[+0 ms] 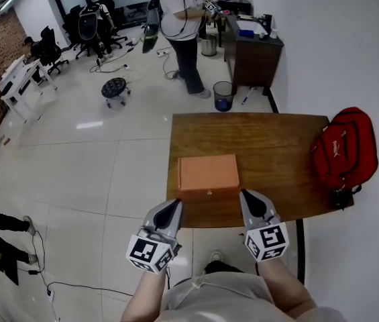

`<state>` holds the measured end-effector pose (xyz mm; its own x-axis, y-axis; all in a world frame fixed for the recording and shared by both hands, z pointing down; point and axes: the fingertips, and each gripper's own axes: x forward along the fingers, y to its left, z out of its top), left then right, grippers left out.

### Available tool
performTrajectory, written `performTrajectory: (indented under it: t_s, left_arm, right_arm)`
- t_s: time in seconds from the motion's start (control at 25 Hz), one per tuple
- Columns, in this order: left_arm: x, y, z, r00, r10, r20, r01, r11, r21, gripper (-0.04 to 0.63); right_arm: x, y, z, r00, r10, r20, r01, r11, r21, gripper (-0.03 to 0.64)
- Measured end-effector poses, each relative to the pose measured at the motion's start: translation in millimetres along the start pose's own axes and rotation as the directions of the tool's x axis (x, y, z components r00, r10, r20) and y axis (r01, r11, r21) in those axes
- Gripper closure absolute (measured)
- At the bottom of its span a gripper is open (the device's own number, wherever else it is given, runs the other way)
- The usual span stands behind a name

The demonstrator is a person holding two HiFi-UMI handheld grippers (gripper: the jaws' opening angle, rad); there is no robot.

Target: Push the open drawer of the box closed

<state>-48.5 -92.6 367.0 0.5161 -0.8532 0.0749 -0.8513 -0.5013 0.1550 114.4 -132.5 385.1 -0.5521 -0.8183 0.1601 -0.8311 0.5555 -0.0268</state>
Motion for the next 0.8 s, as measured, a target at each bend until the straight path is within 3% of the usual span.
performTrajectory:
  t_s: [0.12, 0.52, 0.8]
  left_arm:
    - [-31, -12, -6, 0.999, -0.033, -0.004, 0.033, 0.999, -0.035, 0.589]
    - [-141, -44, -26, 0.998, -0.068, -0.012, 0.067, 0.998, -0.021, 0.589]
    - [-174, -79, -35, 0.995, -0.097, -0.015, 0.097, 0.995, -0.022, 0.589]
  right_arm:
    - [-25, 17, -4, 0.999, -0.039, -0.009, 0.039, 0.999, -0.034, 0.611]
    - [-123, 102, -28, 0.994, -0.104, -0.042, 0.102, 0.994, -0.043, 0.611]
    - [-170, 123, -41, 0.988, -0.14, -0.059, 0.138, 0.99, -0.025, 0.611]
